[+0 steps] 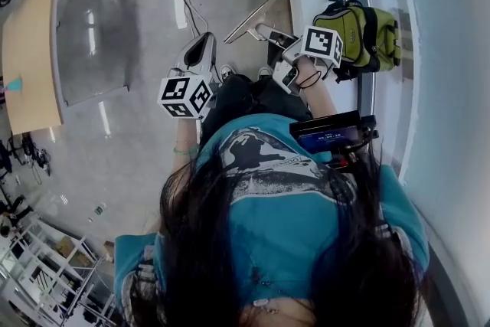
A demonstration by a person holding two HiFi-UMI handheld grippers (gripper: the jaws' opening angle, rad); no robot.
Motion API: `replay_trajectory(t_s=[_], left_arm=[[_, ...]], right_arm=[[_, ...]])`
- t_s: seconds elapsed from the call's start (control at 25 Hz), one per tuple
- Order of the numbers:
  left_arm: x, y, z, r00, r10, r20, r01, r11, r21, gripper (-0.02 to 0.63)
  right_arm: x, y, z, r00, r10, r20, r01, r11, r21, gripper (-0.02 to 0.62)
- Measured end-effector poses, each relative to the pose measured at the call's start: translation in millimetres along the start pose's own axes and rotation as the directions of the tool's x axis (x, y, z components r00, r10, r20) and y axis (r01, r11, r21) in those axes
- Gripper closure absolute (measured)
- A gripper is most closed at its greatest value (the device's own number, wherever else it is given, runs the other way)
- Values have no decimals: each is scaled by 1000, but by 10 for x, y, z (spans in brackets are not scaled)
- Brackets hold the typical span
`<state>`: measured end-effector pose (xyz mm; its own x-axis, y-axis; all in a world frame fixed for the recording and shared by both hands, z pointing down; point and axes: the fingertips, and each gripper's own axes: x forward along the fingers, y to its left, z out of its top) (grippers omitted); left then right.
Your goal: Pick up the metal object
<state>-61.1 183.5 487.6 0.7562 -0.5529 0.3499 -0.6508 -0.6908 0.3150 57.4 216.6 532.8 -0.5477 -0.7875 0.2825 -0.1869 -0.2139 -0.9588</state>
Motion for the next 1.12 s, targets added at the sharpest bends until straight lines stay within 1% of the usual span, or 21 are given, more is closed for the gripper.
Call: replay_trajectory(t_s=[0.16, 0.28, 0.4, 0.56, 0.84, 1.12], left_arm=[[-189, 228, 67, 999, -44, 24, 44, 999, -7, 601], [-298, 330, 98, 998, -59, 28, 58, 998, 3, 601], [-427, 489, 157, 998, -57, 21, 57, 998, 5, 601], [-487, 678, 160, 999, -44, 31, 45, 999, -29, 601], [-506, 657, 150, 998, -40, 48, 41, 999, -25, 601], [-546, 636, 109, 998, -24, 61, 25, 1000, -13, 601]], right_arm=[[213, 144, -185, 999, -25, 28, 26, 999, -30, 493], [323, 231, -250, 999, -28, 42, 29, 999, -38, 492], [445, 341, -325, 998, -26, 55, 27, 999, -28, 492], [524, 351, -377, 997, -40, 60, 41, 999, -25, 492], [516, 336, -373, 998, -31, 60, 34, 999, -42, 492], [542, 291, -395, 999, -18, 38, 20, 998, -52, 492]])
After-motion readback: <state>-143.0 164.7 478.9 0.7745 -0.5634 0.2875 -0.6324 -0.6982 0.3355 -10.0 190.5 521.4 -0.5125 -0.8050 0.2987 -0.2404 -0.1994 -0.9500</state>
